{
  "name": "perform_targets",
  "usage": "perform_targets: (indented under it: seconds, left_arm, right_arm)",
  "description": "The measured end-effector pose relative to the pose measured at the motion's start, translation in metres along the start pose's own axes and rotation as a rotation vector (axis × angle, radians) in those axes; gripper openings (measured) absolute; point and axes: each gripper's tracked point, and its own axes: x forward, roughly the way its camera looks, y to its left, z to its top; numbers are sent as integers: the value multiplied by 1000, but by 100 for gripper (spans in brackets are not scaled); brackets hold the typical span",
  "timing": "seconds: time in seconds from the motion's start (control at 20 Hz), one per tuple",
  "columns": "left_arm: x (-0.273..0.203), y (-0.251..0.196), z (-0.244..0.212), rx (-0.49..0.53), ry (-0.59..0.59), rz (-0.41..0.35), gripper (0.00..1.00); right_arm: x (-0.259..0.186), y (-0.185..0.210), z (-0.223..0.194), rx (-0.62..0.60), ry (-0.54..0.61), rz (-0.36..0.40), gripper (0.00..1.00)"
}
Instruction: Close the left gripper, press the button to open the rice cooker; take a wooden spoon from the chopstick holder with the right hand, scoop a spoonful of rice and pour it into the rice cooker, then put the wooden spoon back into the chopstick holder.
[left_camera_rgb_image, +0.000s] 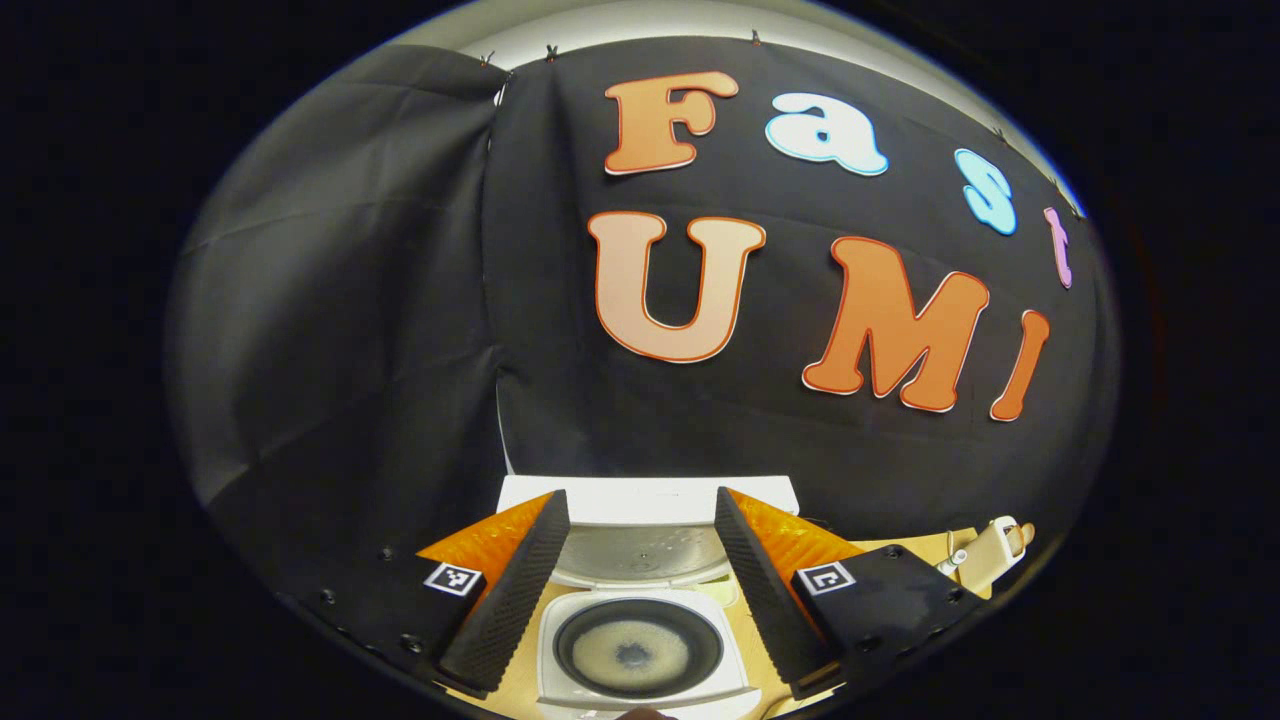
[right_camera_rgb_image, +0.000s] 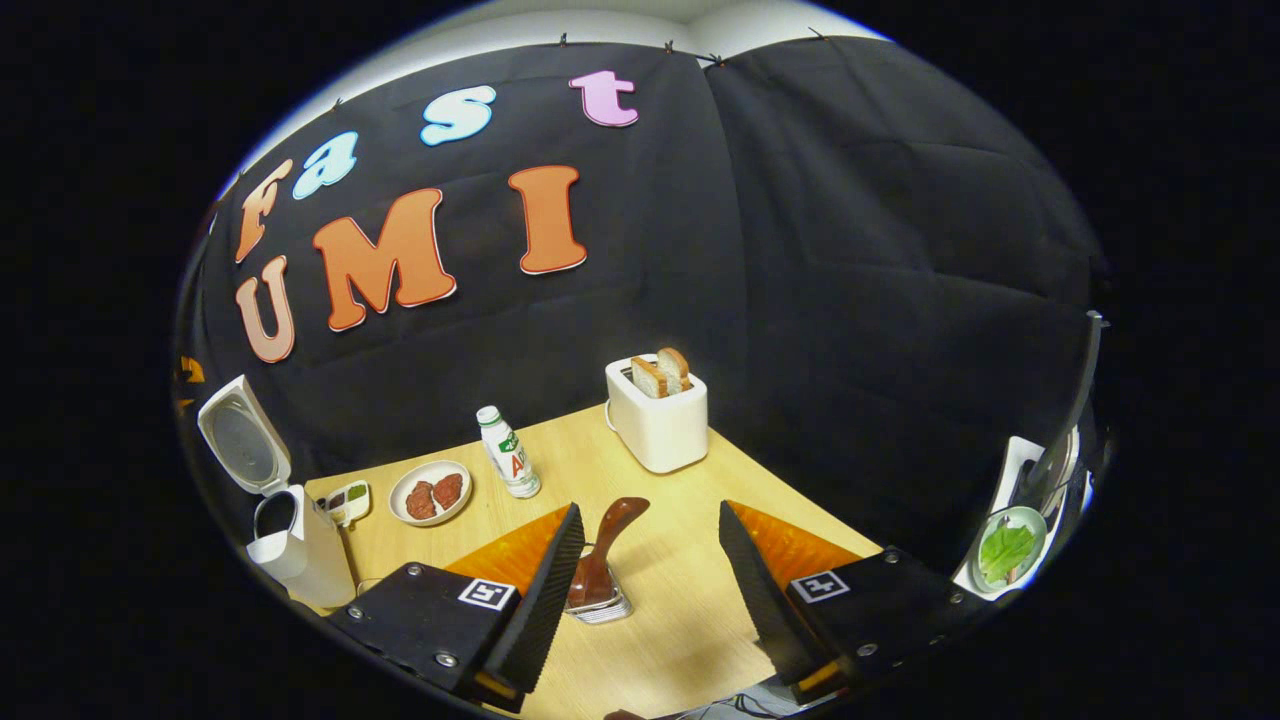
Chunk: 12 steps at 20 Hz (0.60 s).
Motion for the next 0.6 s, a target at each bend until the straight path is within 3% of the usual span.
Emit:
perform_targets:
  seconds: [0.2,0.5,0.6]
  left_arm:
    - [43,6,4,48,12,57,98]
    - [93,12,-5,51,61,113,99]
    - [98,18,-15,49,87,165,98]
  right_arm:
    - [-19,-19,-8,-27,10,-75,85]
    - [-41,-36,-13,-11,1,-110,85]
    - [-42,-39,-16,3,-1,-117,85]
